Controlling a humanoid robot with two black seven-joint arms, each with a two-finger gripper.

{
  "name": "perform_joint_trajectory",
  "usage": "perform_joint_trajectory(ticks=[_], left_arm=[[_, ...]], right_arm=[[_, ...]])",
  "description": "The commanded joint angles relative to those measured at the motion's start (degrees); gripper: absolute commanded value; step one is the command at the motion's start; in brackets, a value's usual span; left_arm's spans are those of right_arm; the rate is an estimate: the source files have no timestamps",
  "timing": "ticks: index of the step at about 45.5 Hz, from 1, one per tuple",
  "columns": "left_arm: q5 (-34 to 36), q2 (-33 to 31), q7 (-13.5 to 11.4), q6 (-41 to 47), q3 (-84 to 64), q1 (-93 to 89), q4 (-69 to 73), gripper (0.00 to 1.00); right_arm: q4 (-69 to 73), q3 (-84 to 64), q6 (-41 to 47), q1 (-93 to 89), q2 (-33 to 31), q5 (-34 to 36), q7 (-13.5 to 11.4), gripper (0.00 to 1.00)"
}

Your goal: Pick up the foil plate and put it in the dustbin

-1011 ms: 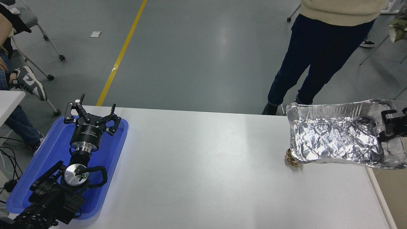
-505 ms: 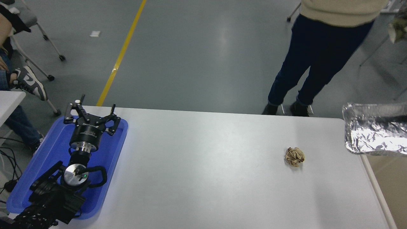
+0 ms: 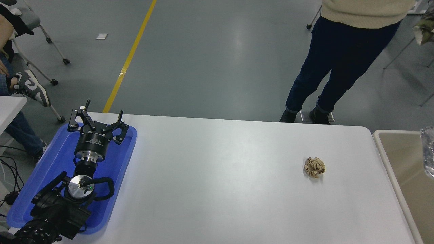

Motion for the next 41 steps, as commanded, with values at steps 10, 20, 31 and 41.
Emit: perform_joint_trajectory(ticks=[10,20,31,41], left_arm=[[-0.09,0.05,-0.08,0.1,0.0,0.01,0.01,1.0],[-0.09,0.05,-0.08,0.1,-0.09,0.01,0.01,1.0],[-0.09,-0.04,-0.08,0.1,-0.09,0.01,0.01,1.0],[-0.09,-0.04,-0.17,0.1,-0.09,0.01,0.01,1.0]], right_arm=[[-12.01,3.76,-10.7,-21.92,3.64,11.53,-1.37,0.0],[-14.03,7.71,-23.53,-30.09,8.3,16.72,-11.56,0.0],[-14.03,17.11,-30.04,-35.63,15.33,17.34,-19.21,0.0],[-13.86,25.73,-32.15,-37.13,18.32,17.69,-21.76,0.0]])
